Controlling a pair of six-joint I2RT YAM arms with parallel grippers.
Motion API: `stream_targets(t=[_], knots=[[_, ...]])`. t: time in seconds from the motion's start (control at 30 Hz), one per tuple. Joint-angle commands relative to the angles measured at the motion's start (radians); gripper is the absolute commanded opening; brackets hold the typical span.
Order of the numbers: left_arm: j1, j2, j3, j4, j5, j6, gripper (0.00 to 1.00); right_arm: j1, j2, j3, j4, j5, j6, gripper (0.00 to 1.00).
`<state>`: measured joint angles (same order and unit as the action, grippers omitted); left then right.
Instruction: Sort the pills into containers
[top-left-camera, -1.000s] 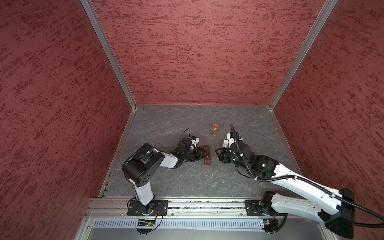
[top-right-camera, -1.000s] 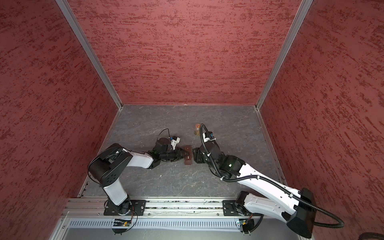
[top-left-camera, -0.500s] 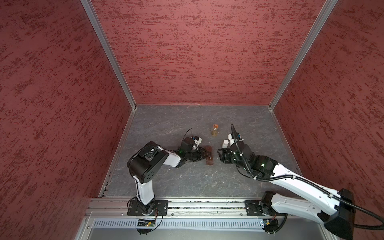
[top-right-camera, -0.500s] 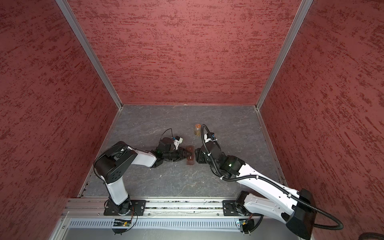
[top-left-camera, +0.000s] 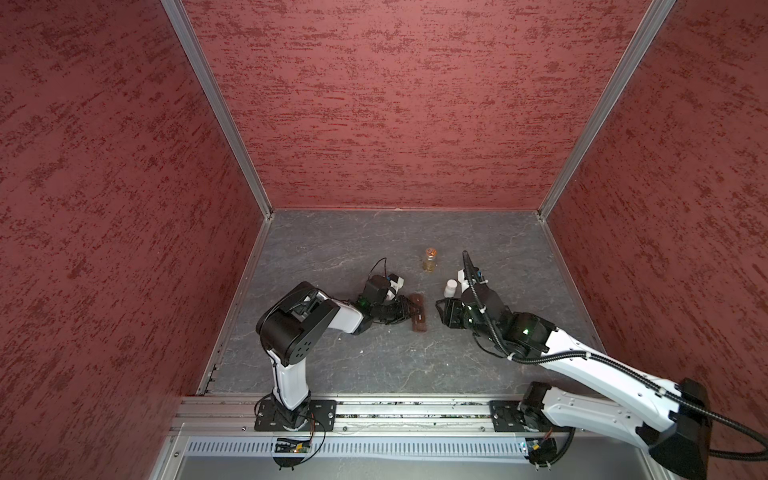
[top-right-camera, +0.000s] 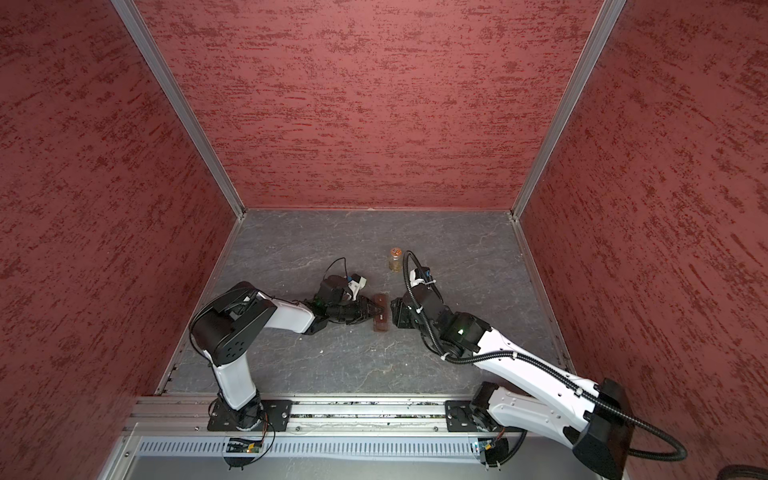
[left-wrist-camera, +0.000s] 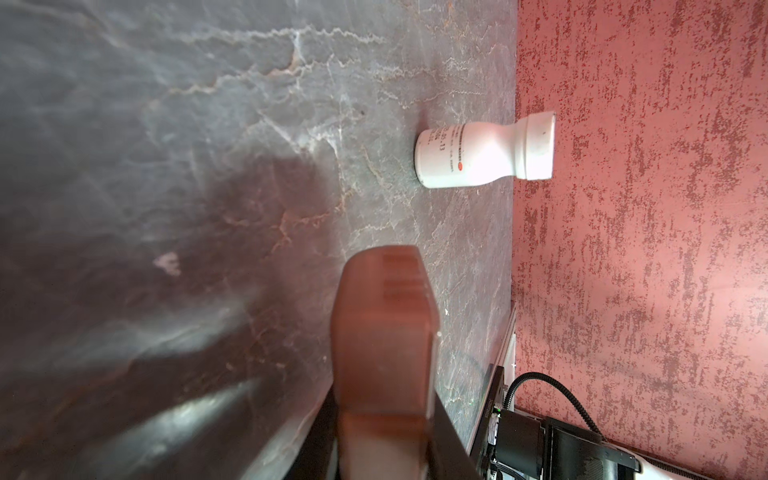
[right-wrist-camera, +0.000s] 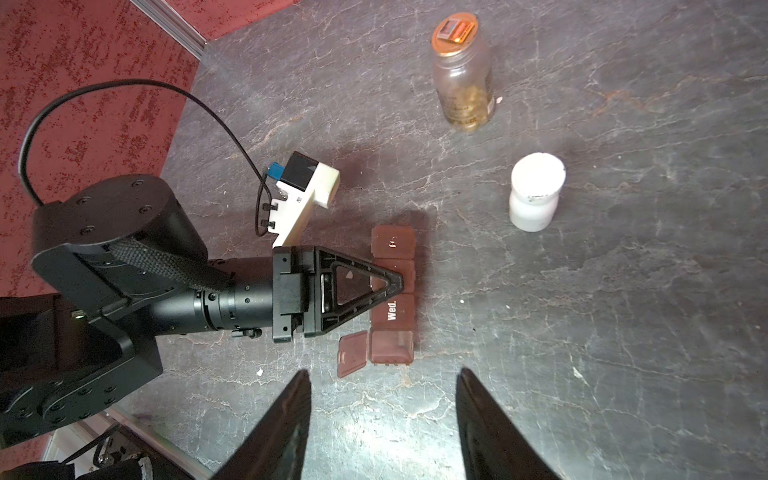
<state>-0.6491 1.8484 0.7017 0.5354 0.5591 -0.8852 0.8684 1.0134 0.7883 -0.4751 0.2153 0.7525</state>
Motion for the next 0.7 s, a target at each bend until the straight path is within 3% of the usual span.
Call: stream_targets(t=[0.0, 0.47, 0.67], knots=[[0.004, 0.023, 0.028, -0.002, 0.005, 0.002, 0.15, -0.005, -0.017, -0.011, 0.021, -0.003, 0.017, 0.57], [0.004, 0.087, 0.082, -0.012, 0.002, -0.002, 0.21, -0.007, -0.025, -0.026, 0.019, 0.001, 0.021, 0.57], [0.006, 0.079, 0.068, -0.034, -0.018, 0.01, 0.4, -0.008, -0.024, -0.022, 0.015, 0.001, 0.02, 0.57]])
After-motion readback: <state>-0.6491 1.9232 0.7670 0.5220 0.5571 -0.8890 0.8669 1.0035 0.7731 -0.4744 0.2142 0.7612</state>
